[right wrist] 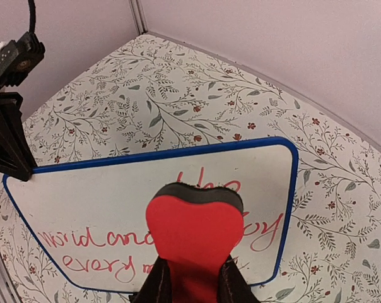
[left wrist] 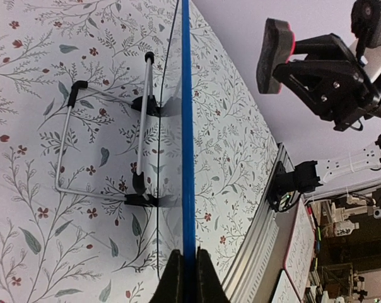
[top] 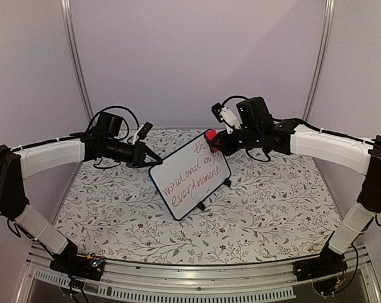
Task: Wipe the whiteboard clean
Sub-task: Erase the whiteboard at the center of the board.
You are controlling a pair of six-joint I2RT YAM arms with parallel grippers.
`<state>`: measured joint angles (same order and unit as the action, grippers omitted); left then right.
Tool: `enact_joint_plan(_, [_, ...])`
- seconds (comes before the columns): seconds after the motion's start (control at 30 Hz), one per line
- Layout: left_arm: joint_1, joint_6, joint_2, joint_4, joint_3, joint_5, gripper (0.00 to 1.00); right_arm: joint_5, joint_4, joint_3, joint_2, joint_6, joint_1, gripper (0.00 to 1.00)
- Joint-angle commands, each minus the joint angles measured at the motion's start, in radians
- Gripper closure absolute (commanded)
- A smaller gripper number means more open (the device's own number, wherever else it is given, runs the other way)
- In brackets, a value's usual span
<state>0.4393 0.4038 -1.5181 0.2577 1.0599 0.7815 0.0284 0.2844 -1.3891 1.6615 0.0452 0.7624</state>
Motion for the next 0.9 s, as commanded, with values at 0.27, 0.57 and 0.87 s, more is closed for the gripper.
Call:
enact_joint_plan(0.27, [0.071,-0.057,-0.026,-0.046,-0.043,0.141,1.00,-0.012,0.003,0.026,-0.018,-0.001,-0.004,0.87])
enact_joint_plan(0.57, [0.065,-0.072,-0.038,0.003,0.038,0.091,0.69,-0.071,0.015,0.071,-0.040,0.001,-0.005,0.87])
enact_joint_plan(0.87, [0.059,-0.058,-0.133,0.053,0.181,0.025,0.55,-0.053,-0.010,0.127,-0.070,0.012,-0.005,0.87])
